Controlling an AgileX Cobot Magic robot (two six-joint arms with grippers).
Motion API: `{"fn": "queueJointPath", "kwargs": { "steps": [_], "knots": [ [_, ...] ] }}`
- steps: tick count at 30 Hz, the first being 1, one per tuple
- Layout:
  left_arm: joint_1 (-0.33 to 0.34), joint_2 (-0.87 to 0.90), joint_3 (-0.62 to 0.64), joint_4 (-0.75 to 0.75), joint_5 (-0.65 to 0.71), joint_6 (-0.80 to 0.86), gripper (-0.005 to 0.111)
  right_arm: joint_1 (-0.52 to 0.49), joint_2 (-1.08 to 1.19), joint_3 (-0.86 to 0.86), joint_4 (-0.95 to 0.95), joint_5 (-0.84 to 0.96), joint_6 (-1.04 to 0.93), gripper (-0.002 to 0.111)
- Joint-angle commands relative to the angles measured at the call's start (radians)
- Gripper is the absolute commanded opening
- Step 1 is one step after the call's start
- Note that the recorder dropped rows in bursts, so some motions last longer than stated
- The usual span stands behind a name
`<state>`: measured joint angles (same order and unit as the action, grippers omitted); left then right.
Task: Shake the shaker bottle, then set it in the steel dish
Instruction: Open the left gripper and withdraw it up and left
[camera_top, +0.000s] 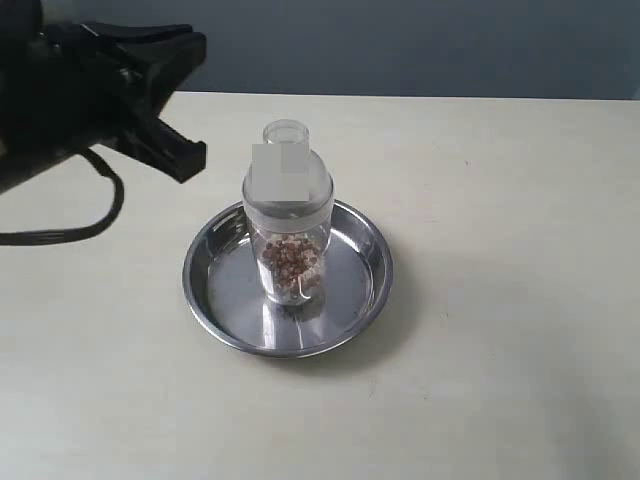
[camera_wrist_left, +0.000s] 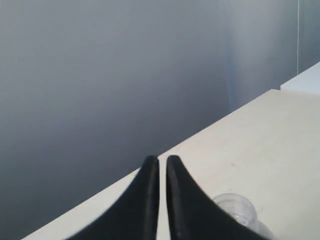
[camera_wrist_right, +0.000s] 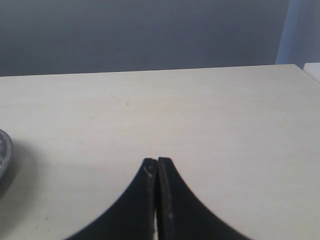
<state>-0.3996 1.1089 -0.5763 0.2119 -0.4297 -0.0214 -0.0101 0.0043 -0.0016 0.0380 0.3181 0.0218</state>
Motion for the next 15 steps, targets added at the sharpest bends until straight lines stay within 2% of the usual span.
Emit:
{"fn": "queueJointPath", "kwargs": {
  "steps": [1, 7, 12, 15],
  "knots": [
    [0.0, -0.148, -0.002, -0.058, 0.229, 0.003, 0.001, 0.001, -0.004, 0.002, -0.002, -0.011, -0.002, -0.001],
    [0.0, -0.276, -0.002, -0.082, 0.462, -0.003, 0.001, 0.001, -0.004, 0.002, -0.002, -0.011, -0.002, -0.001],
    [0.0, -0.349, -0.002, -0.077, 0.482, -0.003, 0.001, 0.001, -0.004, 0.002, -0.002, -0.011, -0.002, -0.001],
    [0.0, -0.39, 0.001, -0.015, 0.485, -0.001, 0.001, 0.001, -0.004, 0.002, -0.002, -0.011, -0.002, -0.001]
  ]
}}
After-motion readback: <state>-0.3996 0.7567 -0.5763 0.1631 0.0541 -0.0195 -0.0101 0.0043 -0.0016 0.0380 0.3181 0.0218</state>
